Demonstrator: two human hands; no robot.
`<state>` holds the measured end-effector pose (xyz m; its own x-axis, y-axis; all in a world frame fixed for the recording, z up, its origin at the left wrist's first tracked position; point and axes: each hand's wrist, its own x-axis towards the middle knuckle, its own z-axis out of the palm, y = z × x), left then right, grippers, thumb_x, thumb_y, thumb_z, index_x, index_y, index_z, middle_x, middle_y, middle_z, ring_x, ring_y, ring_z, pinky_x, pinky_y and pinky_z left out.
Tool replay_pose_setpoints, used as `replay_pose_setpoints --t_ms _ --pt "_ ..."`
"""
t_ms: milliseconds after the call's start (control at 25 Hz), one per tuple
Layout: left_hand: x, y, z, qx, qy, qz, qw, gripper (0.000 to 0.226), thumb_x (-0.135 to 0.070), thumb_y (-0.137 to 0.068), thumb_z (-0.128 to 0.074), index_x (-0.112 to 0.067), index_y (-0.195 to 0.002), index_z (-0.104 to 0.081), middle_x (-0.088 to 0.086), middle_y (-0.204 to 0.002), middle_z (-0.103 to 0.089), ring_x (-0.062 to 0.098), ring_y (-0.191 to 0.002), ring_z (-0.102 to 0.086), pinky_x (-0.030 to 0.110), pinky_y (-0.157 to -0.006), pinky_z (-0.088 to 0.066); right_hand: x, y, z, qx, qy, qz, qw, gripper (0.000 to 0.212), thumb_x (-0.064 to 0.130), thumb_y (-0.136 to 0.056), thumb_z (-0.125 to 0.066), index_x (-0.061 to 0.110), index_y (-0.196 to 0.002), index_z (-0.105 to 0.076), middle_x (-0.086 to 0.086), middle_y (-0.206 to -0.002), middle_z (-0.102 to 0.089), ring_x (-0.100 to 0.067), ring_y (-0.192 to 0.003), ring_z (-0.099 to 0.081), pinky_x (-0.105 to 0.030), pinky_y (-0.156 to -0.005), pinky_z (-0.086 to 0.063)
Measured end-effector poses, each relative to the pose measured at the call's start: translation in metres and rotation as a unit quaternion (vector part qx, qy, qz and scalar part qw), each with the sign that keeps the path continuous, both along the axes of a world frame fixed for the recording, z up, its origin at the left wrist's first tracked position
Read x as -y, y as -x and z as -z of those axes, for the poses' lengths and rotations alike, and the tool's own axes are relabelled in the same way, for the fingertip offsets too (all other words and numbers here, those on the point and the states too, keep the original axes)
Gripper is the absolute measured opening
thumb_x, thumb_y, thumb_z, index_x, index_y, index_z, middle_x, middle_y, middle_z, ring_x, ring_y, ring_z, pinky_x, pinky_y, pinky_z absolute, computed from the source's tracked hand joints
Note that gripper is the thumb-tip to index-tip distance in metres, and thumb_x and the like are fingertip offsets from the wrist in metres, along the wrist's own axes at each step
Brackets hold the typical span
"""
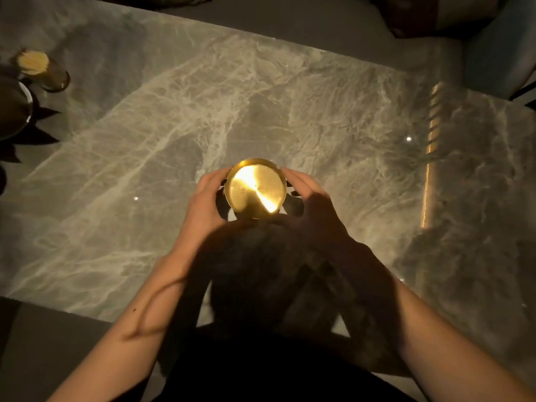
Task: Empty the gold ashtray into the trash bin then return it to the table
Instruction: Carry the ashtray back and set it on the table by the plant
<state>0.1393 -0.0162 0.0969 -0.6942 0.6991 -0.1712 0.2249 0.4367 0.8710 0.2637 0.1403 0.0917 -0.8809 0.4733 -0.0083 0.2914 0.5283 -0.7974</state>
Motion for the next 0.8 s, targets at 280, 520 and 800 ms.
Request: replay_pose_setpoints --t_ms 280,520,800 --pt "0.128 0.127 0.003 -0.066 -0.024 0.010 0.997 0.090 -0.044 -0.058 -0.081 -0.007 -0.132 -0.046 0.008 -0.129 -0.050 -0.018 -0.113 -0.045 0.004 -0.085 -0.044 0.120 0.121 -0.002 0.024 0.020 0.003 1.000 0.082 0.032 -0.062 -0.084 0.007 -0.133 -0.051 -0.010 -0.132 -0.056 -0.027 -0.116 -0.057 -0.047 -0.096 -0.049" --pt "0.226 0.181 0.014 -0.047 -0.002 -0.057 0.997 0.098 -0.053 -0.052 -0.080 -0.011 -0.134 -0.048 0.011 -0.133 -0.053 0.017 -0.116 -0.056 0.019 -0.090 -0.049 0.200 0.197 -0.008 0.072 0.042 -0.095 0.992 0.080 0.028 -0.073 -0.081 0.017 -0.142 -0.040 -0.002 -0.139 -0.049 -0.018 -0.125 -0.047 -0.041 -0.107 -0.041" --pt "0.322 0.217 0.022 -0.041 0.009 -0.132 0.990 0.103 -0.051 -0.050 -0.082 -0.013 -0.137 -0.044 0.013 -0.141 -0.045 0.026 -0.121 -0.052 0.042 -0.091 -0.053 0.281 0.267 0.007 0.088 0.050 -0.180 0.978 0.086 0.033 -0.071 -0.082 0.015 -0.143 -0.038 -0.004 -0.139 -0.048 -0.019 -0.123 -0.048 -0.044 -0.104 -0.044"
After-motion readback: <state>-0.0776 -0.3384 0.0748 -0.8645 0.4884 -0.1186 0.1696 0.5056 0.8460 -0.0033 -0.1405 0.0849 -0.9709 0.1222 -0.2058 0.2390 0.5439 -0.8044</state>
